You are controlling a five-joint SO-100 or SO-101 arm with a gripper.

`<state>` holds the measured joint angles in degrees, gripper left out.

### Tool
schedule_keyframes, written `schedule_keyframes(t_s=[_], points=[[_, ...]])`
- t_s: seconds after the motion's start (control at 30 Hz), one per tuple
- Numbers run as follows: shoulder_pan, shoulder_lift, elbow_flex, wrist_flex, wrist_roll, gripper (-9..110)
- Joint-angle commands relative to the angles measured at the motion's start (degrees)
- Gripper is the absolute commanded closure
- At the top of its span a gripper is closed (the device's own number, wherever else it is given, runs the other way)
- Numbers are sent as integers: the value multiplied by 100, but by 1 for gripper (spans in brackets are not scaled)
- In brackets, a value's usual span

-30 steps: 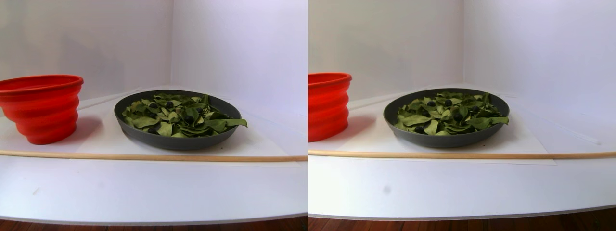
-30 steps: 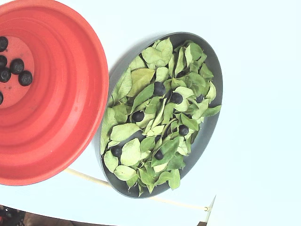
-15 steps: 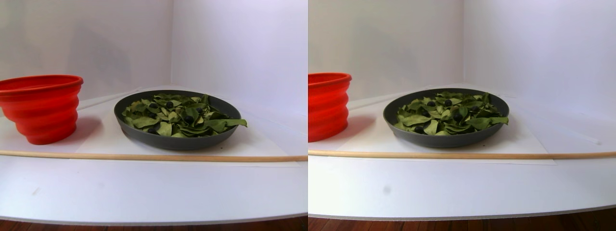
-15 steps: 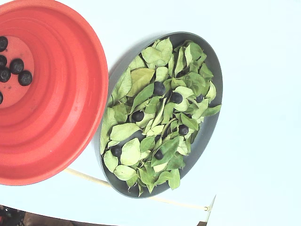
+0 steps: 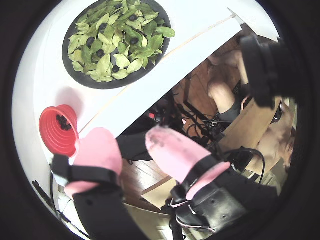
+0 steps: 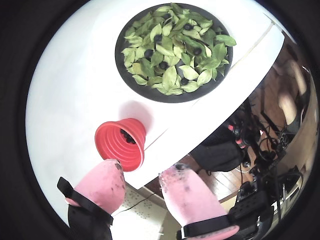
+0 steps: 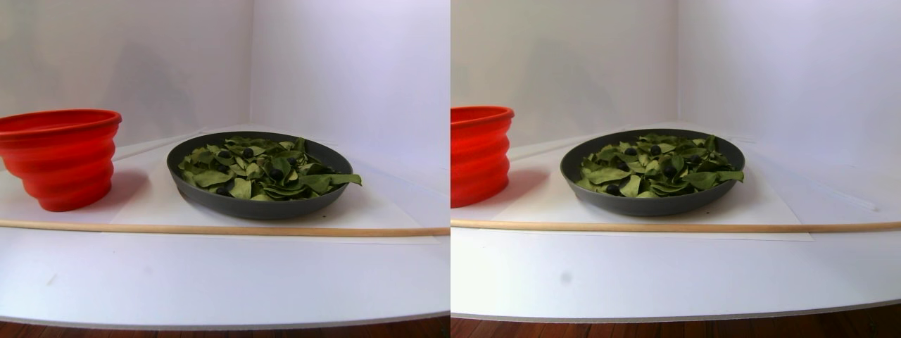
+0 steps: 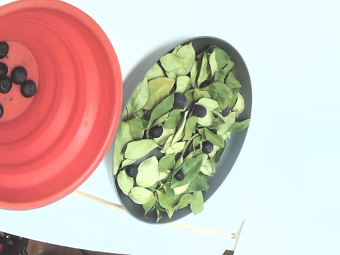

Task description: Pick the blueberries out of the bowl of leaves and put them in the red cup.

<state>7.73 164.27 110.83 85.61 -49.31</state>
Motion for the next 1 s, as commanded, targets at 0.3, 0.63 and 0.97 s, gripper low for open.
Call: schedule_keyframes(t_s=[0.3, 0.63, 0.97], points=[[114, -501, 290, -853, -1195, 86], [167, -932, 782, -1564, -2057, 87], [53, -1582, 1204, -2303, -2742, 85]])
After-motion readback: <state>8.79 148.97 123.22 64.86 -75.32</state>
